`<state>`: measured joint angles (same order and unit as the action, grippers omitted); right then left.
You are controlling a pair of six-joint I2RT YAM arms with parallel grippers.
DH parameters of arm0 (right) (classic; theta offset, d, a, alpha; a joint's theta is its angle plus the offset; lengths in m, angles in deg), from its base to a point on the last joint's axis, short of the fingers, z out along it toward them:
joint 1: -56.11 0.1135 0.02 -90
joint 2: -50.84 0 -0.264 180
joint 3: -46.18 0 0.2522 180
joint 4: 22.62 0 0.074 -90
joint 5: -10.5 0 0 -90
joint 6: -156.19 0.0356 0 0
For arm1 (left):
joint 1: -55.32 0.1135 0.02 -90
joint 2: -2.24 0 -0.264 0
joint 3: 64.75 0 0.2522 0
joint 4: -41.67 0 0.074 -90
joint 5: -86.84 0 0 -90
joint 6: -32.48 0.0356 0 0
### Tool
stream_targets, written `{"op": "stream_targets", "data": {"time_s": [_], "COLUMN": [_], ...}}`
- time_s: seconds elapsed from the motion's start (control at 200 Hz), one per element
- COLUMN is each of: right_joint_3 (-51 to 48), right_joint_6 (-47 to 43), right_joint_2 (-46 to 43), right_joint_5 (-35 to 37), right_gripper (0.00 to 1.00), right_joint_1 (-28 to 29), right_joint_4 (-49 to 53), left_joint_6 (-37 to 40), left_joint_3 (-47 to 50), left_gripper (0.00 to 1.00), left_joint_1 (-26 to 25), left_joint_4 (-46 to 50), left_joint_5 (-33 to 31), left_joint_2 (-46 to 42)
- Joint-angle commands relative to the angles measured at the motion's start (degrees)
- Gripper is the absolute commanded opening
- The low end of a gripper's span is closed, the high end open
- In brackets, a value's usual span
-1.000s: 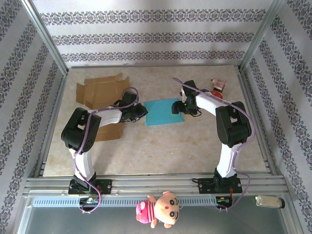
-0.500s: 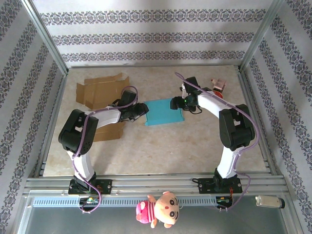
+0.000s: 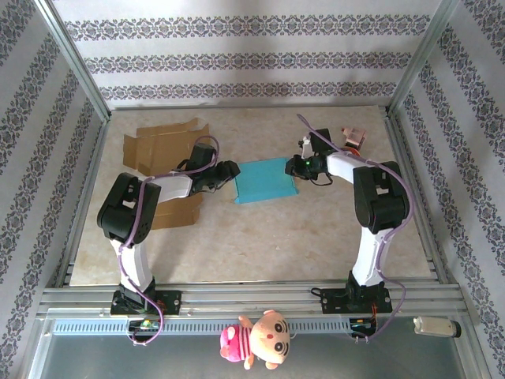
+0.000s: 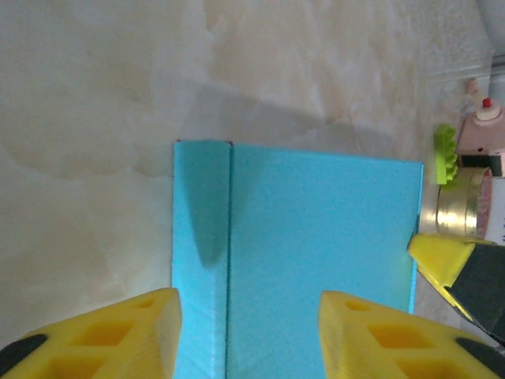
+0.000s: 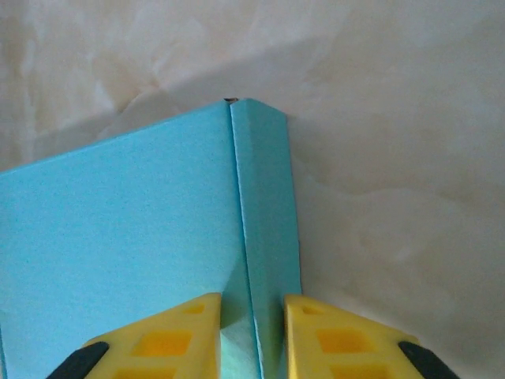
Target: Fold the paper box
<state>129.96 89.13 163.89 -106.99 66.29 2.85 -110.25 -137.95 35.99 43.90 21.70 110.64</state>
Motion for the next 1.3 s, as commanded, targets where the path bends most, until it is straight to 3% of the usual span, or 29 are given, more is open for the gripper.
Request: {"op": "stream_targets", "data": {"time_s": [0.0, 0.135, 0.365, 0.57, 1.059, 1.164, 1.299], "right_joint_3": [-4.9, -8.0, -11.2, -13.0, -13.5, -13.4, -13.4], "right_joint_6": [1.5, 3.0, 9.2, 12.9, 16.4, 16.6, 17.3], "right_joint_2": [0.5, -0.3, -0.2, 1.0, 2.2, 2.2, 1.7], "right_joint_5": [-2.6, -5.8, -10.7, -13.8, -15.1, -15.0, -15.9], "right_gripper": [0.20, 0.15, 0.13, 0.13, 0.11, 0.11, 0.13], "right_joint_1": [-0.9, -2.0, -5.3, -6.6, -8.1, -8.0, -8.0], "right_joint_4": [-0.9, -4.6, -10.0, -13.9, -17.4, -17.5, -18.0], "left_joint_6": [-0.9, -4.4, -9.9, -15.9, -30.4, -30.3, -30.9], "left_joint_3": [1.2, 2.7, 6.4, 6.9, 6.0, 5.8, 4.9], "left_gripper": [0.53, 0.55, 0.56, 0.56, 0.55, 0.53, 0.37], "left_joint_1": [1.7, 2.1, 3.2, 3.7, -0.5, -1.0, -2.2], "left_joint_4": [-6.2, -14.7, -23.1, -34.1, -53.3, -52.5, -50.3], "left_joint_5": [3.1, 8.7, 8.9, 14.0, 14.8, 14.4, 13.5], "left_joint_2": [1.5, 3.5, 5.5, 9.4, 17.4, 16.5, 14.9]}}
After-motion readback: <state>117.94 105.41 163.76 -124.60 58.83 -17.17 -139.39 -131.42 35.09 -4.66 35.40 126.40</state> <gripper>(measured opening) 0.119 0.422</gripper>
